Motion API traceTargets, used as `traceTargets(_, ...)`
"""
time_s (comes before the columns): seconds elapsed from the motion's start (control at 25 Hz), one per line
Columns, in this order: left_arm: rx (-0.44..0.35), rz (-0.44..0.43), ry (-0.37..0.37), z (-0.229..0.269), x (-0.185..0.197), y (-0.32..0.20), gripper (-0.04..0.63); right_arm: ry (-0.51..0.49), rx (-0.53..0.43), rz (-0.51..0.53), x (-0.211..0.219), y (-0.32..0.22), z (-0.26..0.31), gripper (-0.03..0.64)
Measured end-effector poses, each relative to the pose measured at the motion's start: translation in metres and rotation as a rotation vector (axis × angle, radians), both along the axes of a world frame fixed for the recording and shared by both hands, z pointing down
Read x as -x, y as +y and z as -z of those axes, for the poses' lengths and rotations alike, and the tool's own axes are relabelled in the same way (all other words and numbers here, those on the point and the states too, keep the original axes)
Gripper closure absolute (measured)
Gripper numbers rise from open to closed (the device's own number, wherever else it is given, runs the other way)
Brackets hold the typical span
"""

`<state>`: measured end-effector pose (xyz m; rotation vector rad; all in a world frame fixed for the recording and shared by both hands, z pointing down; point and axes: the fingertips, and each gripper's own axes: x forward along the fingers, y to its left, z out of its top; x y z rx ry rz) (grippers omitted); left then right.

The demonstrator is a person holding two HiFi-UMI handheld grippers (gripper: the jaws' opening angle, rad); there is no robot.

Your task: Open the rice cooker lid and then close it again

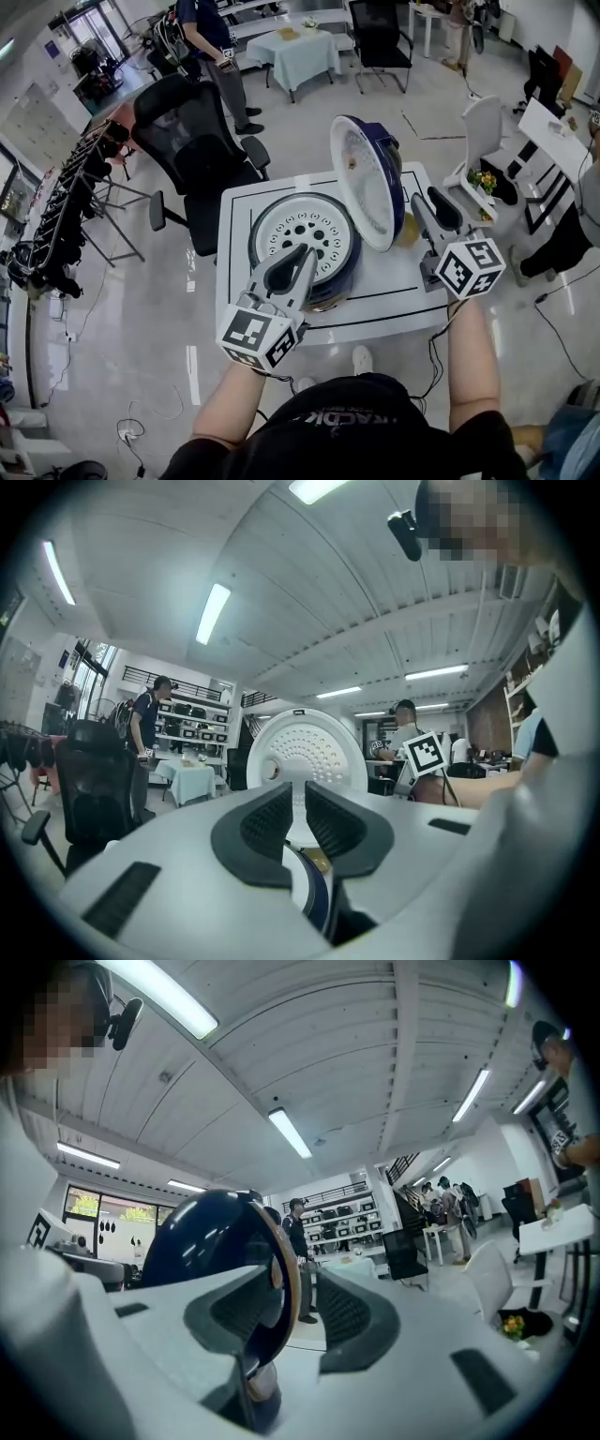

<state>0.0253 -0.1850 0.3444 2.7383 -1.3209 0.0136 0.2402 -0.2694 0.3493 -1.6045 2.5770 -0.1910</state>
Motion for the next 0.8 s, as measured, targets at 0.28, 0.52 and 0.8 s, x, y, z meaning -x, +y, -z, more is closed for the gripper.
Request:
traceTargets(0.28, -0.01, 0.074, 0.001, 0.002, -0.007, -0.018, 0.549, 0.031, 0.013, 0.103, 0.016, -0.035, -0.01, 0.462)
traceTargets(0.52, -0.009, 0.138, 0.001, -0.001, -0.006, -0.024, 0.549, 0.048, 0.032, 0.181, 0.032, -0.058, -0.018, 0.46)
traceTargets(0.8, -0.018, 0.224, 0.005, 0.005, 0.003, -0.02, 0.549, 0.07, 0.038, 0.248, 0.049, -0.073, -0.021, 0.46)
